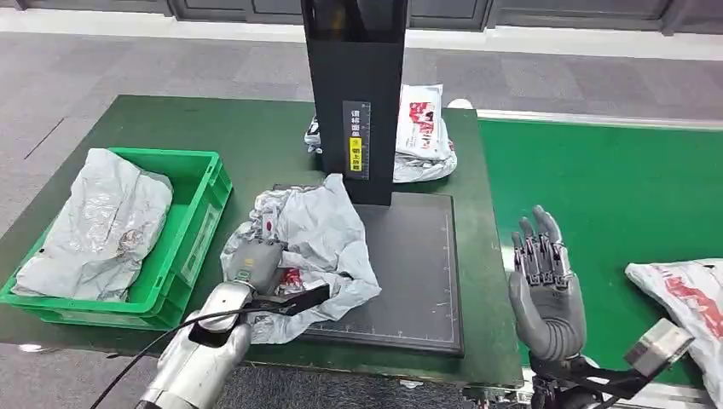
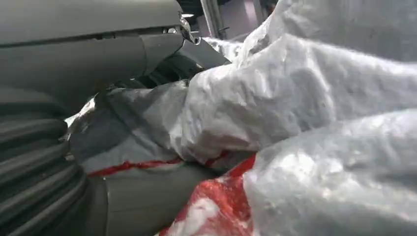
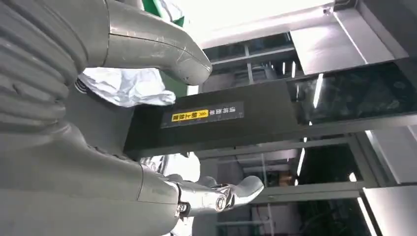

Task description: Moved the parcel from conveyor to table for the left to box.

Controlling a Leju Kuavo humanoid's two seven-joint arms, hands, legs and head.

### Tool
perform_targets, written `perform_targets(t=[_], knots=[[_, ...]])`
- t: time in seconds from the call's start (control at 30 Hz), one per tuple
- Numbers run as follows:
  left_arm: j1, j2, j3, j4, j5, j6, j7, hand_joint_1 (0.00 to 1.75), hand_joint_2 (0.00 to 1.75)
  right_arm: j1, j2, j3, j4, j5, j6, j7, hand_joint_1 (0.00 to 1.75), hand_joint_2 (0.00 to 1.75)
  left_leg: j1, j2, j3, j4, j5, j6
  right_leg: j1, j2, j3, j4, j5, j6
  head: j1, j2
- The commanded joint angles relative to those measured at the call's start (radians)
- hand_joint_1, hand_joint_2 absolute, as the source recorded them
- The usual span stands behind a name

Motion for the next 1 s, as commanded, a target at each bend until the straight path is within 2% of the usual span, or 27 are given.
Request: perform_targets(t=[0.03,0.1,0.27,0.33,0.37,0.43,0.5,0.6,0.77,1.0], knots=[[0.042,-0.028,0.103,-0.068,-0.057,0.122,0.05,1.75,1.75,0.043,0.036,-0.083,-0.034,0.0,0.0,0.008,0.0,1.75,0.0,-0.001,-0.001,-0.003,0.002,0.001,0.0,0.001,-0.001,-0.003,0.002,0.0,0.0,0.0],[0.048,-0.029,0.103,-0.082,-0.058,0.122,0.05,1.75,1.75,0.045,0.037,-0.083,-0.036,0.0,0.0,0.008,0.0,1.75,0.0,0.0,0.007,-0.001,0.001,-0.001,0.0,0.001,-0.002,0.0,0.0,0.0,0.0,0.0],[0.053,-0.029,0.104,-0.081,-0.057,0.122,0.05,1.75,1.75,0.044,0.037,-0.083,-0.035,0.0,0.0,0.008,0.0,1.75,0.0,-0.002,0.005,-0.002,0.002,-0.001,0.0,0.0,-0.004,-0.001,0.001,0.0,0.0,0.0],[0.06,-0.021,0.089,-0.12,-0.063,0.213,0.086,1.75,1.75,0.047,0.041,-0.086,-0.04,0.002,-0.003,0.009,0.0,1.75,0.0,-0.003,0.004,-0.002,0.002,0.0,0.0,0.0,-0.004,-0.001,0.001,0.0,0.0,0.0],[0.07,0.05,0.016,-0.181,-0.063,0.295,0.179,1.75,1.75,0.054,0.044,-0.089,-0.046,0.001,-0.005,0.011,0.0,1.75,0.0,-0.002,0.004,-0.001,0.002,-0.001,0.0,0.0,-0.004,0.0,0.001,0.0,0.0,0.0],[0.112,0.045,0.019,-0.318,-0.063,0.347,0.179,1.75,1.75,0.064,0.048,-0.089,-0.054,0.0,-0.003,0.014,0.0,1.75,0.0,-0.001,0.003,0.0,0.002,-0.001,0.0,0.001,-0.005,0.0,0.0,0.0,0.0,0.0],[0.136,0.109,-0.012,-0.44,-0.063,0.435,0.233,1.75,1.75,0.07,0.051,-0.089,-0.055,0.001,-0.005,0.011,0.0,1.75,0.001,0.0,0.001,0.001,0.001,-0.001,0.001,0.002,-0.008,0.001,0.0,0.0,0.0,0.0],[0.154,0.125,0.014,-0.542,-0.063,0.488,0.226,1.75,1.75,0.074,0.055,-0.089,-0.051,0.002,-0.007,0.01,0.0,1.75,0.001,0.0,0.0,0.0,0.001,-0.001,0.001,0.002,-0.009,0.001,0.0,-0.001,0.0,0.0],[0.159,0.03,0.174,-0.67,-0.063,0.592,0.087,1.75,1.75,0.085,0.069,-0.099,-0.059,0.018,-0.014,0.001,0.0,1.75,0.001,-0.001,-0.001,0.001,0.001,-0.001,0.001,0.001,-0.009,0.001,0.0,-0.001,0.0,0.0],[0.116,-0.004,0.229,-0.683,-0.062,0.633,0.045,1.75,1.75,0.101,0.084,-0.113,-0.078,0.031,-0.013,-0.005,0.0,1.75,0.001,-0.003,-0.001,0.0,0.002,-0.001,0.001,-0.001,-0.009,0.0,0.0,-0.001,0.0,0.0]])
